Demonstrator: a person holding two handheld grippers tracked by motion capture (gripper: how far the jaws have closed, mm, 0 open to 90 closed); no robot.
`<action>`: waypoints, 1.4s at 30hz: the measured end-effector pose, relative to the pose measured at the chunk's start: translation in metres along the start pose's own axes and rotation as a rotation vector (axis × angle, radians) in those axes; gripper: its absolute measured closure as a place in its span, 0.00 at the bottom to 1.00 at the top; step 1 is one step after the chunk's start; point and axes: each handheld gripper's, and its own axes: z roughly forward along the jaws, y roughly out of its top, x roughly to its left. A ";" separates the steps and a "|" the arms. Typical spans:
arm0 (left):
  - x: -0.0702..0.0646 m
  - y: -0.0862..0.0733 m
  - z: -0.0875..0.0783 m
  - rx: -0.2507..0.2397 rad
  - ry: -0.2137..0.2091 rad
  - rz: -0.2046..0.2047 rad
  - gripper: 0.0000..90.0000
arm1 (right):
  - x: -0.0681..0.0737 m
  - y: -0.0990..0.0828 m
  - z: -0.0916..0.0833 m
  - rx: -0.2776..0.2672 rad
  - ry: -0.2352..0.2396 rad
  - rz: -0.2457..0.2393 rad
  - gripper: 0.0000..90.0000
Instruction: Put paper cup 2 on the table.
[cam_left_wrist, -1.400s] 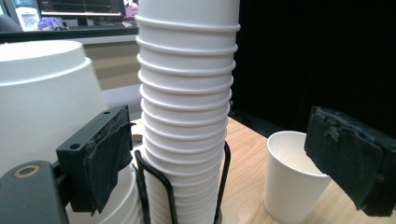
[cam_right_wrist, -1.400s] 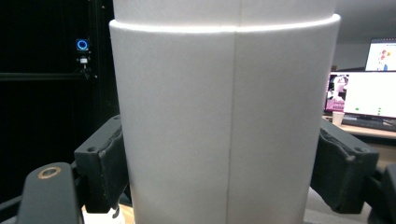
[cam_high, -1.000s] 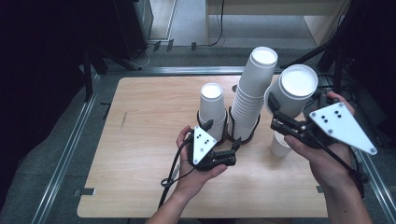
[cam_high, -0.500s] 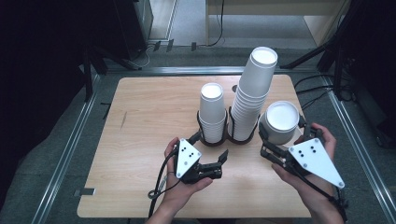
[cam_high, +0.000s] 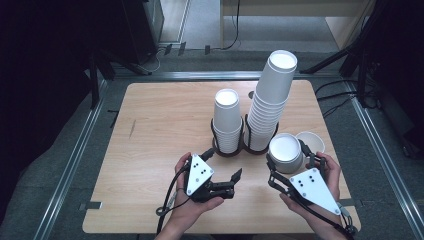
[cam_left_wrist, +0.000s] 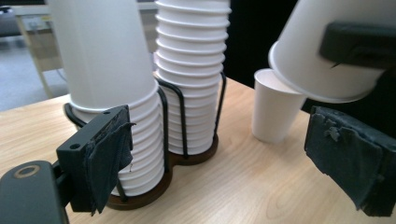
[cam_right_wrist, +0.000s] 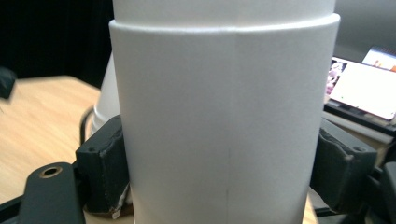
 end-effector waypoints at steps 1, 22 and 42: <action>-0.001 -0.001 0.000 0.004 -0.003 0.012 0.09 | 0.002 -0.003 0.000 0.000 0.002 -0.027 0.20; -0.010 -0.006 0.001 0.017 -0.172 0.042 0.10 | 0.052 -0.038 0.006 -0.025 -0.012 -0.472 0.20; -0.022 -0.008 0.003 0.056 -0.242 0.098 0.15 | 0.066 -0.044 0.003 -0.080 0.071 -0.573 0.20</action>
